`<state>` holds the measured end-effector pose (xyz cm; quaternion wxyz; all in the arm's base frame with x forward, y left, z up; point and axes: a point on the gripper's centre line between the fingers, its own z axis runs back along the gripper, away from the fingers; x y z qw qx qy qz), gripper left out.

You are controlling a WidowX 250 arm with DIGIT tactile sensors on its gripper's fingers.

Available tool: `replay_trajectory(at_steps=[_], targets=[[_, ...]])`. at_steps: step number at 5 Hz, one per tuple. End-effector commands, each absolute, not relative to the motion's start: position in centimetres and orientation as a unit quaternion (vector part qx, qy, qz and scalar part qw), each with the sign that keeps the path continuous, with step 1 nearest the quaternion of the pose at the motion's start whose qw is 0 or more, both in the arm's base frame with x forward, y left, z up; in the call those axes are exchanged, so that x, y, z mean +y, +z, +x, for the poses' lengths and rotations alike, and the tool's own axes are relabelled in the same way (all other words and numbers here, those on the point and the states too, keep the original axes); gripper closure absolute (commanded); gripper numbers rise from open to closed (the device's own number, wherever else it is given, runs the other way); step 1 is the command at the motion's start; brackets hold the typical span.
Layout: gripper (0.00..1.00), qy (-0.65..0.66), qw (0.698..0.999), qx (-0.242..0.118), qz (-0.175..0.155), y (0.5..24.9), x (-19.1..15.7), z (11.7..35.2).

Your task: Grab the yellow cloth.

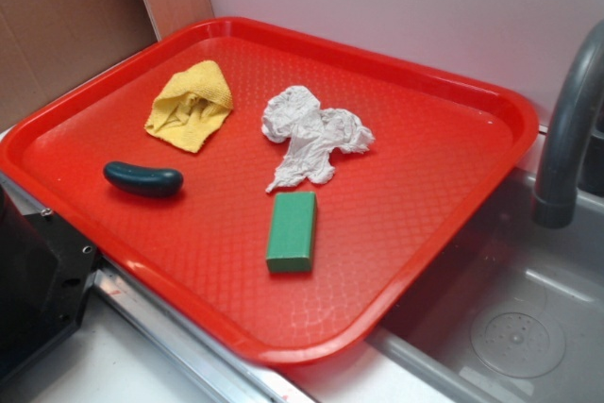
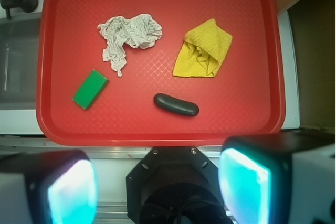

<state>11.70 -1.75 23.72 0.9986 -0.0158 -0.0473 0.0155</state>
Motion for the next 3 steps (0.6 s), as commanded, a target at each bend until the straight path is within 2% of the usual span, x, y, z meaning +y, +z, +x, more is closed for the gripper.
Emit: replay_trajectory(at_steps=[1,2,3], targets=[[0.00,0.015,0.999,-0.047,-0.016,23.7,-1.8,11.7],[0.00,0.050,0.998,-0.037,-0.025,23.4,-1.4,12.1],[0.00,0.175,0.982,-0.046,-0.053,22.5,-0.5,12.6]])
